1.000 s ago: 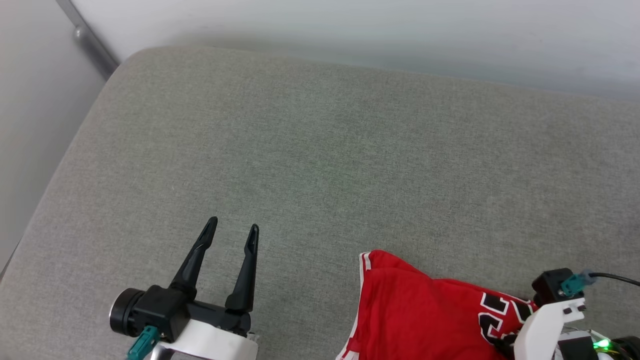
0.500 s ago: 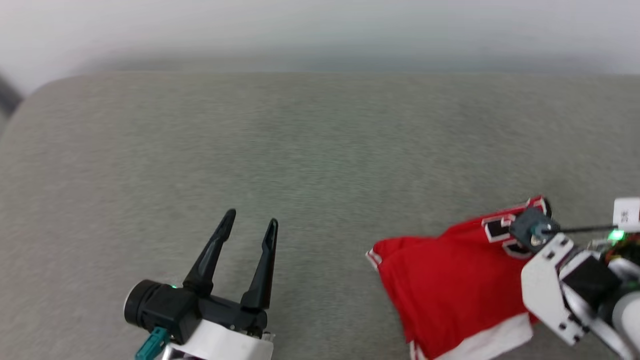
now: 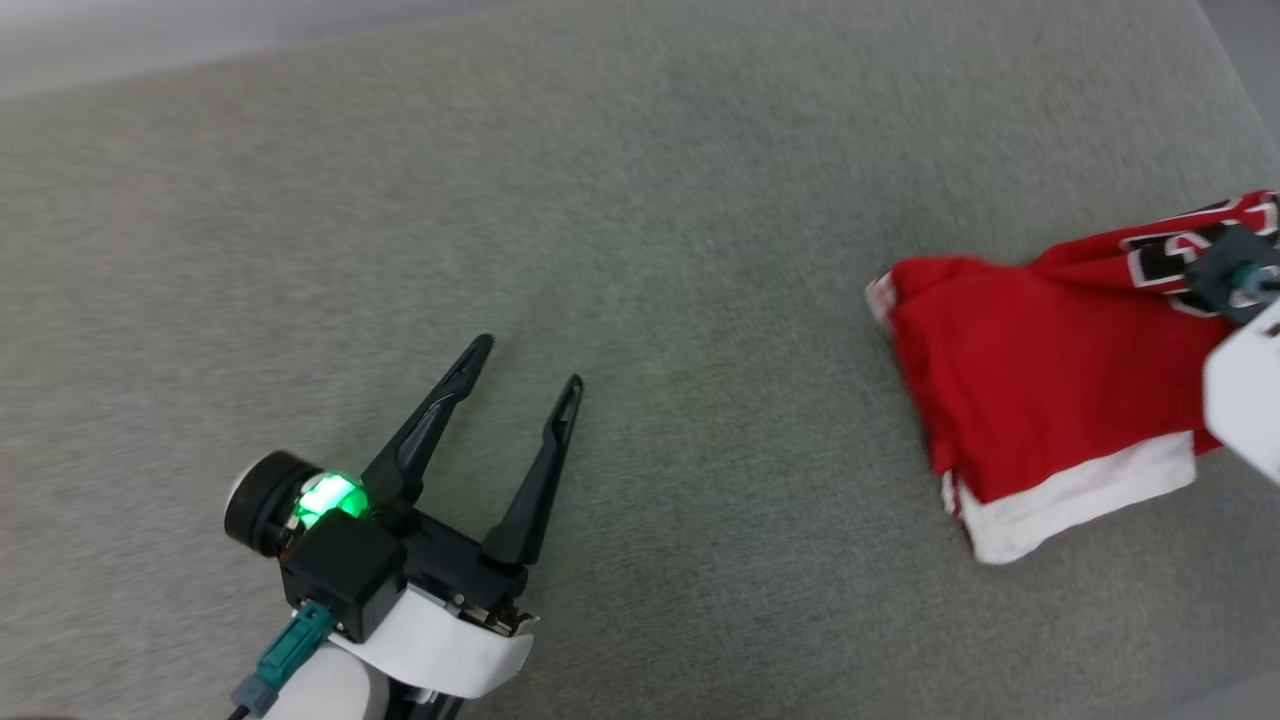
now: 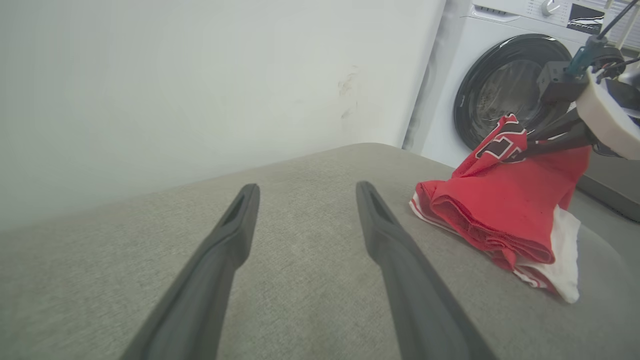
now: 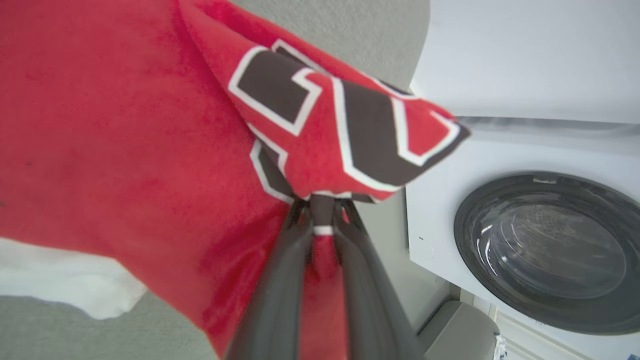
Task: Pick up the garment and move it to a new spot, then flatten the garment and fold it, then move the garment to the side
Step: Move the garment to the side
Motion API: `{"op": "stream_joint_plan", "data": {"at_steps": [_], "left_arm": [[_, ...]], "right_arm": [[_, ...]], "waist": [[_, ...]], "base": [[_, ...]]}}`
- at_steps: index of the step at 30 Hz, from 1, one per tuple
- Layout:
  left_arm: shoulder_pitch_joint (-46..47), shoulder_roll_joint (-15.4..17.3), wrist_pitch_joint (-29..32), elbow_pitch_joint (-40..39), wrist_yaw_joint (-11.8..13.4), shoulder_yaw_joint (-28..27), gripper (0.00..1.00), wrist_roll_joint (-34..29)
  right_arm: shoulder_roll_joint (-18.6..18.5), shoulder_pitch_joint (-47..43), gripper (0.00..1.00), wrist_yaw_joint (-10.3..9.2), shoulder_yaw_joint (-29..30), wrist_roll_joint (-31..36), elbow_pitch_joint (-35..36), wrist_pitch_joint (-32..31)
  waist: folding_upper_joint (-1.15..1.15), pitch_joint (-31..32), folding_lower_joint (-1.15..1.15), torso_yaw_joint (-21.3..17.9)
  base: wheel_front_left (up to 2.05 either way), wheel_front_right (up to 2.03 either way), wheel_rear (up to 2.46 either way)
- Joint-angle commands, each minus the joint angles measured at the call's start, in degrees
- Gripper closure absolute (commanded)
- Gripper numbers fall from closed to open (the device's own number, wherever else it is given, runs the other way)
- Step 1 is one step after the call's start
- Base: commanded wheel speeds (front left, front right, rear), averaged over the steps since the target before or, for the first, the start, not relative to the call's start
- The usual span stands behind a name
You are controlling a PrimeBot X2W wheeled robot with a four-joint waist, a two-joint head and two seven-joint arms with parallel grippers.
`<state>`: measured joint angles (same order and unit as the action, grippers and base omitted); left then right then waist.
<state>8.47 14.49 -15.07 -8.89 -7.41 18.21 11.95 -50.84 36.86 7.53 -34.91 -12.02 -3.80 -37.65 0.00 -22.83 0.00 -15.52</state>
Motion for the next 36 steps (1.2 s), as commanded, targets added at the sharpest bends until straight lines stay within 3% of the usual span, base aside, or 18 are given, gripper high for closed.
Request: {"op": "stream_joint_plan", "data": {"at_steps": [1, 4, 14, 24, 25, 26, 27, 36], "left_arm": [[1.50, 0.86, -0.11, -0.59, -0.08, 0.43, 0.00, 0.28], [2.92, 2.16, -0.12, -2.03, -0.08, 0.98, 0.00, 0.07], [6.88, 5.80, 1.24, -6.77, -0.08, 0.93, 0.00, -0.54], [8.02, 7.02, 2.49, -8.29, 0.27, 0.75, 0.00, -0.37], [7.97, 6.79, 2.28, -8.21, 0.36, 0.77, 0.00, -0.27], [8.03, 6.42, 1.91, -8.26, 0.45, 0.77, 0.00, -0.22], [8.06, 5.99, 1.59, -8.06, 0.56, 0.88, 0.00, -0.03], [6.11, 0.30, -0.14, -2.26, 1.38, 0.53, 0.00, 1.92]], "right_arm": [[-0.76, 1.29, 1.00, -0.09, 0.54, 0.59, -2.04, 1.69], [-1.19, 1.87, 1.00, -0.09, 2.71, 1.79, -7.63, 5.98], [2.27, 4.52, 1.00, -0.09, 16.09, 6.88, -25.83, 20.55], [5.63, 7.52, 1.00, -0.09, 24.11, 12.74, -36.24, 24.51], [5.80, 7.73, 0.89, -0.09, 24.84, 13.32, -36.64, 25.27], [5.92, 7.86, 0.12, -0.09, 25.59, 13.83, -36.99, 25.63], [5.95, 7.69, 0.00, -0.09, 26.29, 14.34, -37.61, 25.65], [4.74, 5.68, 0.00, -0.08, 29.65, 14.10, -33.41, 26.09]], "waist": [[0.00, -5.77, 0.00, -4.77], [0.00, -8.71, 0.00, -5.36], [0.00, -16.47, 0.00, -5.40], [0.00, -17.36, 0.00, -4.36], [0.00, -17.03, 0.00, -4.15], [0.00, -16.64, 0.00, -3.94], [0.00, -16.00, 0.00, -3.59], [0.00, -4.08, 0.00, 2.25]], "base": [[0.00, 0.00, 0.00], [0.00, 0.00, 0.00], [0.00, 0.00, 0.00], [0.00, 0.00, 0.00], [0.00, 0.00, 0.00], [0.00, 0.00, 0.00], [0.00, 0.00, 0.00], [0.00, 0.00, 0.00]]}}
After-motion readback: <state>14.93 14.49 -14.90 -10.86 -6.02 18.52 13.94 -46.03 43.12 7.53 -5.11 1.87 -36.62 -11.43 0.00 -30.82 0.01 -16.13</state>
